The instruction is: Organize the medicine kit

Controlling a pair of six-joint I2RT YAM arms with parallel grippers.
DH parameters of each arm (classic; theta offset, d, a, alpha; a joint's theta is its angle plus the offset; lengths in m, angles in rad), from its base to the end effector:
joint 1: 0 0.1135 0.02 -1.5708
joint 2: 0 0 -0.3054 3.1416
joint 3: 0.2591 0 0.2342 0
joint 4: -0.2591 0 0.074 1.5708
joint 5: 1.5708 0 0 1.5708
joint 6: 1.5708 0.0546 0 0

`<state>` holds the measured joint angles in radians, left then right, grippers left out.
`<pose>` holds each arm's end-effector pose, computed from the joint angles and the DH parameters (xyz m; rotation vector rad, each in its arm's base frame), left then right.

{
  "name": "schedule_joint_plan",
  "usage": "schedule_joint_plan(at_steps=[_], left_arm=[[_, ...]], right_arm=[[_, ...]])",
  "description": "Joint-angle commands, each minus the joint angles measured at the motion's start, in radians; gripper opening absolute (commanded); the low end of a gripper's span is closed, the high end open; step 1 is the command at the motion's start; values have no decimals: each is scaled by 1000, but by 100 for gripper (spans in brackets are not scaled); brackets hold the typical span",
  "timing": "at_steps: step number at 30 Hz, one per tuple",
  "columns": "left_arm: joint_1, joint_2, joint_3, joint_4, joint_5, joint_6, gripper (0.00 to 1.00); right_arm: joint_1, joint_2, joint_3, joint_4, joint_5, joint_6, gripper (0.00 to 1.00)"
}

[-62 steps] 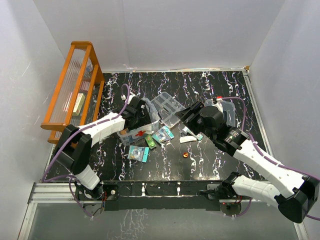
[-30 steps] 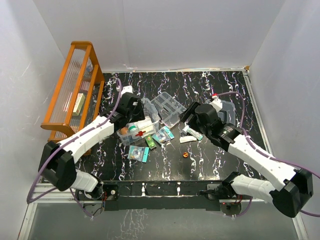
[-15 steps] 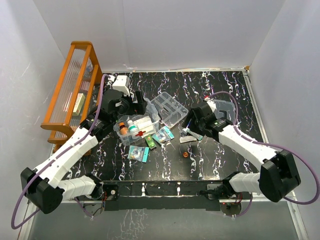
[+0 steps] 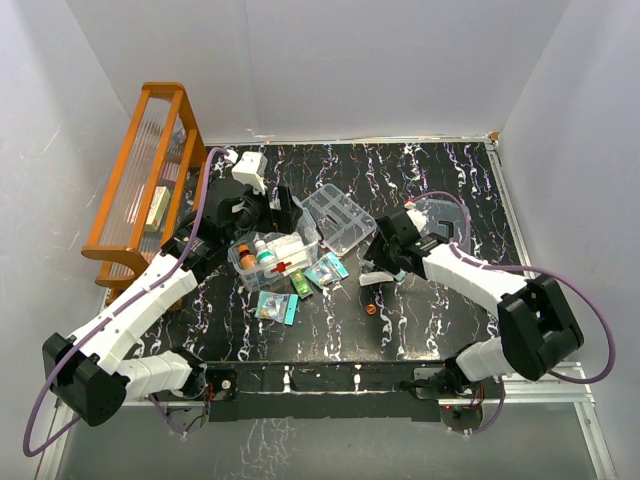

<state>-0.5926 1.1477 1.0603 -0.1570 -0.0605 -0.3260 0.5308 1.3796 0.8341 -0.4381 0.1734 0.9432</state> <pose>0.2093 -0.1369 0.4009 0.2031 1.8443 -0.5921 0.2268 0.1222 0.2408 0.5925 2.5026 0.3569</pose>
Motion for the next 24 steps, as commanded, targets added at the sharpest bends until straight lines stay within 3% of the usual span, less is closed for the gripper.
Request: schedule_joint_plan(at_steps=[1,10,24], left_arm=[[1,-2,36,11,34,0,99],[0,-29,29,22,51,13,99],[1,-42,19,16,39,15,99]], right_arm=[[1,44,6,105,-26,46,41],[60,152,-15,274,-222,104,49],[135,276,-10,362,-228,161,45]])
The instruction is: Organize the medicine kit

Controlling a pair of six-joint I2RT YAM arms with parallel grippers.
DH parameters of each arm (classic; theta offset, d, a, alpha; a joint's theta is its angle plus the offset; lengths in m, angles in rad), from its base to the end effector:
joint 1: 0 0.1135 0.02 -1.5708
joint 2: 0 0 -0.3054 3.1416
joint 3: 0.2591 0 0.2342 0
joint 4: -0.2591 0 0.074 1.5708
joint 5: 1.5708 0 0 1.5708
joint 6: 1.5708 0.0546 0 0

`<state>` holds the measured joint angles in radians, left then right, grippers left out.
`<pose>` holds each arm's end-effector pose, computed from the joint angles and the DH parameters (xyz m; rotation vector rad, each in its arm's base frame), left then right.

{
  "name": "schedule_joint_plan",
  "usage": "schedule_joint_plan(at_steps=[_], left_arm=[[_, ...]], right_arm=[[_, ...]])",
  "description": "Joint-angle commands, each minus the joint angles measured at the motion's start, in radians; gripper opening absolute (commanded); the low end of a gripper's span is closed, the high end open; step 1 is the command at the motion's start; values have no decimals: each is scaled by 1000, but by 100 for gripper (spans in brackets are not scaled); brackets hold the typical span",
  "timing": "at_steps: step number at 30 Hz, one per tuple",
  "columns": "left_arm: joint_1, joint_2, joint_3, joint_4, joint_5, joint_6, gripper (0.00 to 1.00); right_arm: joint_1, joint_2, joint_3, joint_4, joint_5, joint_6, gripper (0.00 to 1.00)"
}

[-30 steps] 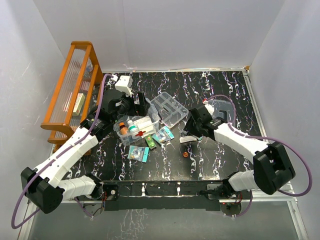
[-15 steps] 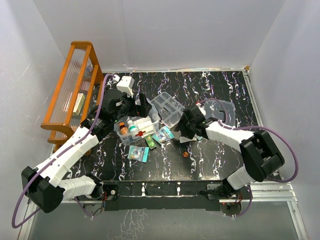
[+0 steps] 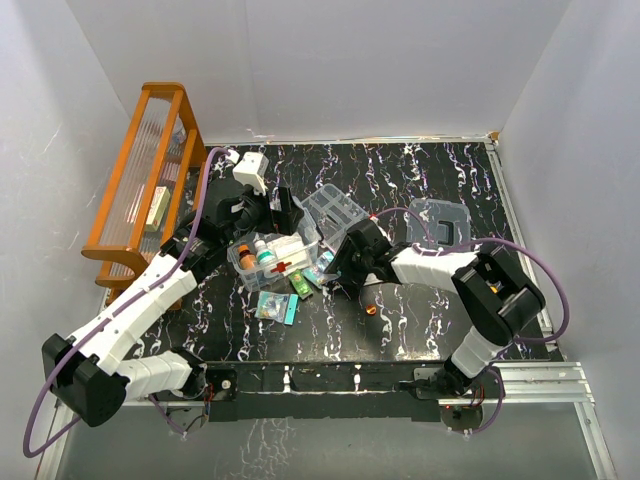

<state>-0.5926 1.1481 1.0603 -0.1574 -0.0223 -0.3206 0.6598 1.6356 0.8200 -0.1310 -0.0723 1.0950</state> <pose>0.2082 -0.1388 0.4007 0.2363 1.8459 -0.6218 0.2455 0.1954 0.1903 0.5527 2.6458 0.7331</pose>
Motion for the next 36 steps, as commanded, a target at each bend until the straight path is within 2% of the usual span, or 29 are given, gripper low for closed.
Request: schedule_joint_plan(at_steps=[1,4,6,11,17,26,33,36], left_arm=[[1,-43,20,15,0,9,99],[0,-42,25,9,0,9,99],[1,-42,29,3,-1,9,99],[1,-49,23,1,-8,6,99],[1,-91,1,45,-39,7,99],[-1,-82,8,28,-37,-8,99],[0,-61,-6,21,8,-34,99],[0,-43,-13,20,74,-27,99]], right_arm=[[7,24,6,58,23,4,43],[7,37,20,57,42,-18,37],[7,44,33,49,46,-32,36],[19,75,108,-66,83,-68,46],[27,123,165,-133,116,-142,45],[34,113,159,-157,189,-168,23],[34,-32,63,-122,205,-132,14],[34,-113,6,-101,224,-106,7]])
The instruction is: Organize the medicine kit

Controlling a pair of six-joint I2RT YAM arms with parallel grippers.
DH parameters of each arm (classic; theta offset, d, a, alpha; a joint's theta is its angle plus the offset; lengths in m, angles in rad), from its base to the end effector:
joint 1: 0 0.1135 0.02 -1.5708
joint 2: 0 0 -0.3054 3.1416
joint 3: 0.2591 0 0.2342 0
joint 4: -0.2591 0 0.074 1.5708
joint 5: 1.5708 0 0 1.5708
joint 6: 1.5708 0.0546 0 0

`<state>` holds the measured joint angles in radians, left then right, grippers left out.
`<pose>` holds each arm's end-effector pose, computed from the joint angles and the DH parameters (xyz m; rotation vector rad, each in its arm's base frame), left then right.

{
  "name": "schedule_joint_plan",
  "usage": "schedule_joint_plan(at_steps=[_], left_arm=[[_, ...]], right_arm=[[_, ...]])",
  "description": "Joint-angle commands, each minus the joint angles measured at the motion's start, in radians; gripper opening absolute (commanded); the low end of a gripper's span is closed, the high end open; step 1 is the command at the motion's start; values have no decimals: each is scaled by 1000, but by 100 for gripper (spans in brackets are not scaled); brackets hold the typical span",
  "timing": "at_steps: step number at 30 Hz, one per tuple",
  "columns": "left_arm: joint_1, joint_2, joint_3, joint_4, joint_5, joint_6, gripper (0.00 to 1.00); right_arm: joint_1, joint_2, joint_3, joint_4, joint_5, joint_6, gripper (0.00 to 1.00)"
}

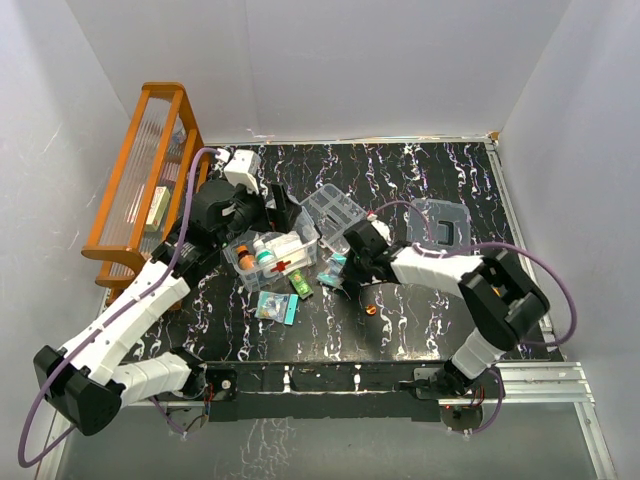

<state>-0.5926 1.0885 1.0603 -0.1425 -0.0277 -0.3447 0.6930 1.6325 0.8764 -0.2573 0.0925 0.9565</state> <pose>0.1942 -0.1289 0.4158 0.2004 1.7768 -0.6582 0.2437 0.1958 0.1977 0.3840 2.6297 0.4749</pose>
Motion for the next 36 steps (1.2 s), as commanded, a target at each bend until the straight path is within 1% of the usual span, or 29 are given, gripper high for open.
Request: schedule_joint_plan(at_steps=[1,5,11,13,15,18,22,25,31,34,36], left_arm=[[1,23,-11,4,103,-1,99],[0,50,-19,21,215,-3,99],[0,111,-10,41,387,-84,97],[0,139,-5,43,444,-118,94],[1,184,23,17,534,-123,89],[0,228,30,-3,596,-156,87],[1,273,40,-38,632,-169,83],[0,313,51,-64,639,-170,78],[0,363,48,-49,695,-207,62],[0,375,44,-42,701,-224,59],[0,377,44,-40,691,-224,55]], right_arm=[[0,-136,-69,30,68,41,4],[0,-226,-130,46,98,60,0],[0,-360,-169,56,120,34,0],[0,-405,-171,74,101,-25,0],[0,-450,-163,90,64,-90,1],[0,-493,-143,92,5,-195,2],[-1,-528,-123,96,-62,-284,3],[-1,-539,-108,100,-94,-321,3],[-1,-541,-77,125,-143,-355,3],[0,-536,-61,135,-157,-363,3],[0,-534,-59,149,-169,-361,3]])
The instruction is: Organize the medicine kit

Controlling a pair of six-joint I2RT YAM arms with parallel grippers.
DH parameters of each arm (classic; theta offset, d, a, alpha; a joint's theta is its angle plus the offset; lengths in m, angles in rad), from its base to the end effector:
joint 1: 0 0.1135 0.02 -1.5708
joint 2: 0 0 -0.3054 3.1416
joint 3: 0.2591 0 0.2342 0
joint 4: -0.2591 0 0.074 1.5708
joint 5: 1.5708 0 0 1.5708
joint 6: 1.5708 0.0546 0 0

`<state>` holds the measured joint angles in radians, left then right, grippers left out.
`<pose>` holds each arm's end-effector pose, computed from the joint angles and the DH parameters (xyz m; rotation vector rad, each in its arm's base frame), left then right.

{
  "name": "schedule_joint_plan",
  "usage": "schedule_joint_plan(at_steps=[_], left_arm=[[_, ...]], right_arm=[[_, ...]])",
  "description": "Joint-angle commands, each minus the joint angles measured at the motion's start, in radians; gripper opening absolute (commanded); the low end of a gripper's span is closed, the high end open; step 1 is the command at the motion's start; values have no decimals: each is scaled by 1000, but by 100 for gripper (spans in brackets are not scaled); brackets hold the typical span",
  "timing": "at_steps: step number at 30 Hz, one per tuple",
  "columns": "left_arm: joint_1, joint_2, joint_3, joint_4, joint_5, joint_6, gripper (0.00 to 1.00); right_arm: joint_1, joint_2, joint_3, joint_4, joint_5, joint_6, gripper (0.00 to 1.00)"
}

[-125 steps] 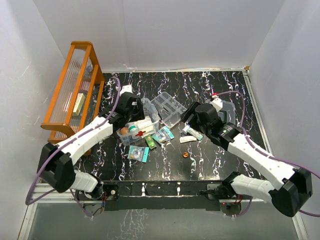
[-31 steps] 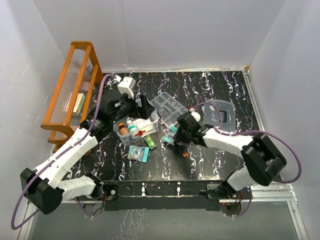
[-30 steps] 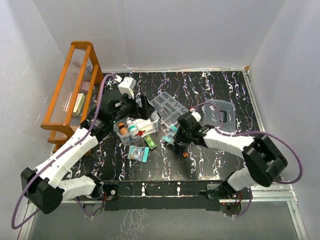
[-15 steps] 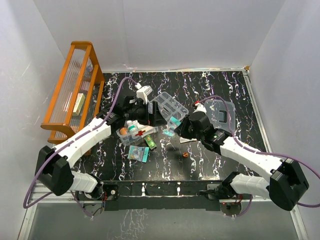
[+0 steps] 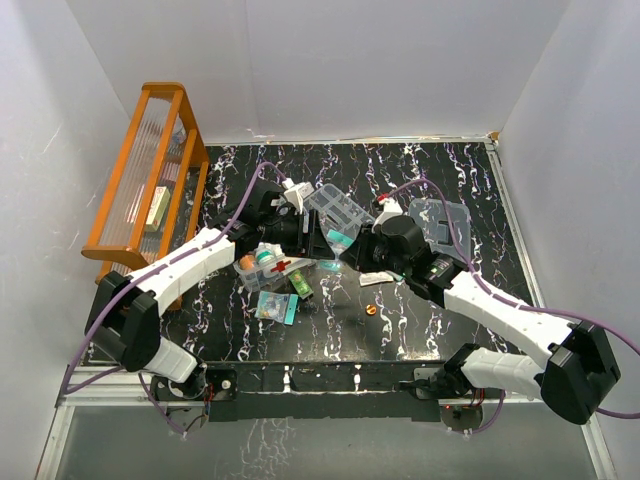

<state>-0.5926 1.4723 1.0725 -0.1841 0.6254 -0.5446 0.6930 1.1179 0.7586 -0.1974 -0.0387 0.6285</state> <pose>0.2480 -0.2055 0.3194 0.4552 2.2905 -1.2931 0.1745 0.1476 0.2968 -0.0962 2.2374 0.7976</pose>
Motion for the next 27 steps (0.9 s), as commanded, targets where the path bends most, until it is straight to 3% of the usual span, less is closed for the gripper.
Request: schedule_joint_plan(at_steps=[1,5,9,13,16,19,27], left_arm=[[1,-8,31,3,29,-25,52],[0,-6,21,20,34,-30,43],[0,-15,15,1,26,-8,26],[0,-23,15,-13,11,17,8],[2,-39,15,-12,-10,24,6],[17,-62,18,-22,-50,26,5],[99,-193,21,-44,-210,-17,5]], right_arm=[[0,-19,58,97,-47,-33,3],[-1,-8,62,109,-63,-35,3],[0,2,71,110,-58,-35,5],[0,4,73,107,-58,-31,14],[-1,-11,66,93,-38,-28,32],[0,-44,51,86,4,-17,42],[-1,-125,41,86,74,41,47]])
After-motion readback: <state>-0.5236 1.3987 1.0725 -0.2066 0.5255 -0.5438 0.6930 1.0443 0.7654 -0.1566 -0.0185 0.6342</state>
